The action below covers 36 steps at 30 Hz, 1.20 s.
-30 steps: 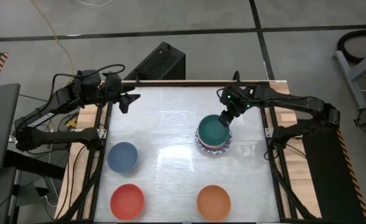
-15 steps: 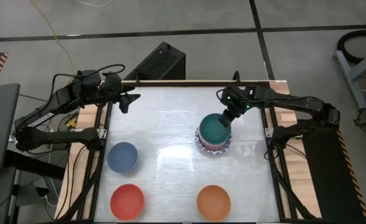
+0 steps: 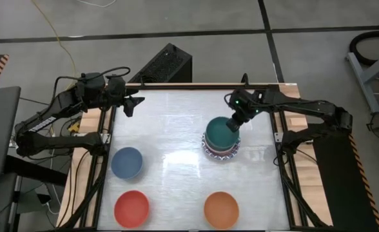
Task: Nest bowls inside each other
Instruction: Stack the green bowl on top of the gray bowl
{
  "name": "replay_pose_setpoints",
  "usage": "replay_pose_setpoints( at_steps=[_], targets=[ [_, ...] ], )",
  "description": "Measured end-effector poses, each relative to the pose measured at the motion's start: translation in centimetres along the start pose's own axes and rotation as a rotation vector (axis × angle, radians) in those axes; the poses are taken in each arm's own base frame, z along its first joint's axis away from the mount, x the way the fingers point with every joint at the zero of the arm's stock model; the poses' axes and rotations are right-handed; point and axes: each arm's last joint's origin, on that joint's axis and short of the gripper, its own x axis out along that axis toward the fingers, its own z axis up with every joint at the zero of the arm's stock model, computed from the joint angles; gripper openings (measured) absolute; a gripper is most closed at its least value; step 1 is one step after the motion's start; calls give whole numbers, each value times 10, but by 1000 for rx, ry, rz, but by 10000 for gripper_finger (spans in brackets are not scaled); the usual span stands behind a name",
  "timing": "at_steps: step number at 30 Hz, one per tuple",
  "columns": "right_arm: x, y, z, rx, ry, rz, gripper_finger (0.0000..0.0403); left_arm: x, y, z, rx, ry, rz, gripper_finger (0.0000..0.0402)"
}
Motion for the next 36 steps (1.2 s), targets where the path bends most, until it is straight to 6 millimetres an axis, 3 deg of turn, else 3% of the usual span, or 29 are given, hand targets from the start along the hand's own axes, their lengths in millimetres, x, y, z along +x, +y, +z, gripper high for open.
replay_pose_setpoints(
  at_steps=[10, 24, 32, 36],
  targets=[
    [2, 12, -6, -53, 19, 22, 10, 0, 0, 0, -2, -4, 13, 246],
    [5, 13, -2, -54, -16, 9, 24, 0, 1, 0, -2, -6, 18, 246],
    [33, 14, 3, -72, 94, -17, 25, 0, 1, -1, -1, 8, 21, 245],
    [37, 14, 4, -74, 102, -17, 25, 0, 1, -2, -1, 14, 23, 245]
  ],
)
